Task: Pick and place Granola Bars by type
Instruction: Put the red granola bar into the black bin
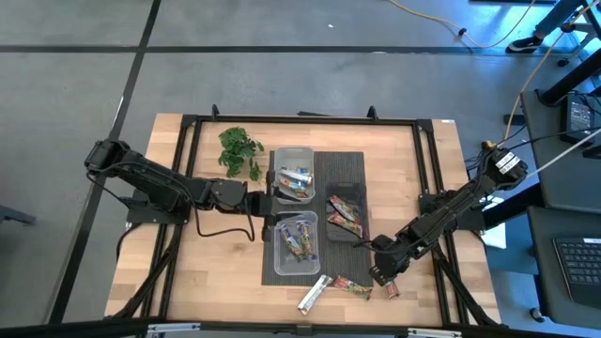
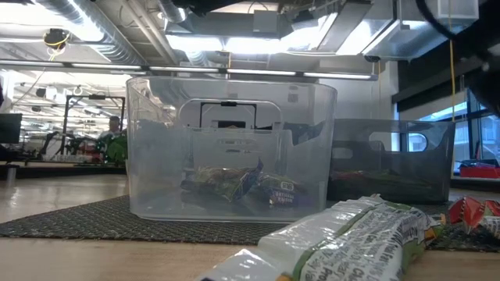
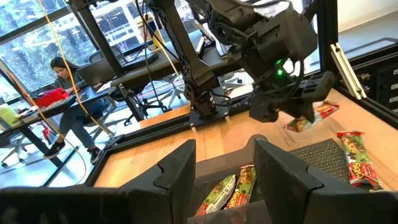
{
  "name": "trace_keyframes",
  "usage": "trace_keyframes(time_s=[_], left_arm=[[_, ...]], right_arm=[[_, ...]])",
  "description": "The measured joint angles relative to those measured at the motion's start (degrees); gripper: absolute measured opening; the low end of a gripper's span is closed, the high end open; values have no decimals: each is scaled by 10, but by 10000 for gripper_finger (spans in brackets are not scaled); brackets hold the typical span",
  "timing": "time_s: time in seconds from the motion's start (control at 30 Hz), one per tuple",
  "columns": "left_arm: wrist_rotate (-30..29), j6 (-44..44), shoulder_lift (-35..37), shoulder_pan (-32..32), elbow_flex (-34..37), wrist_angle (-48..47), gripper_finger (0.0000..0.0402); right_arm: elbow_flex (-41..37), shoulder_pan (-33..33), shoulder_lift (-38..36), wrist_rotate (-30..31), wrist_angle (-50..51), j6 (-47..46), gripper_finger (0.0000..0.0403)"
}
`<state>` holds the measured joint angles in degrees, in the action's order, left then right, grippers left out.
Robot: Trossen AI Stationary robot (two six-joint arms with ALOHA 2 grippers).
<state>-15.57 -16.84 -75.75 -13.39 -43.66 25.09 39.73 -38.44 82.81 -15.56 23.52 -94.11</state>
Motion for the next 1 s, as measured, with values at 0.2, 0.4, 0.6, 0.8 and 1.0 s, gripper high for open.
trace_keyframes(time_s=[0.2,0.4,0.6,0.8,1.0], left_arm=[[0,0,0,0,0,0,150],[0,0,0,0,0,0,152],[0,0,0,0,0,0,149],[0,0,0,0,0,0,150],[0,0,0,0,0,0,149]], right_arm=[[50,4,-1,20,2,92,98],[120,31,-1,118,70,228,98],[201,80,-1,176,178,339,98],[236,136,-2,247,214,463,98],[236,207,-2,266,222,543,98]])
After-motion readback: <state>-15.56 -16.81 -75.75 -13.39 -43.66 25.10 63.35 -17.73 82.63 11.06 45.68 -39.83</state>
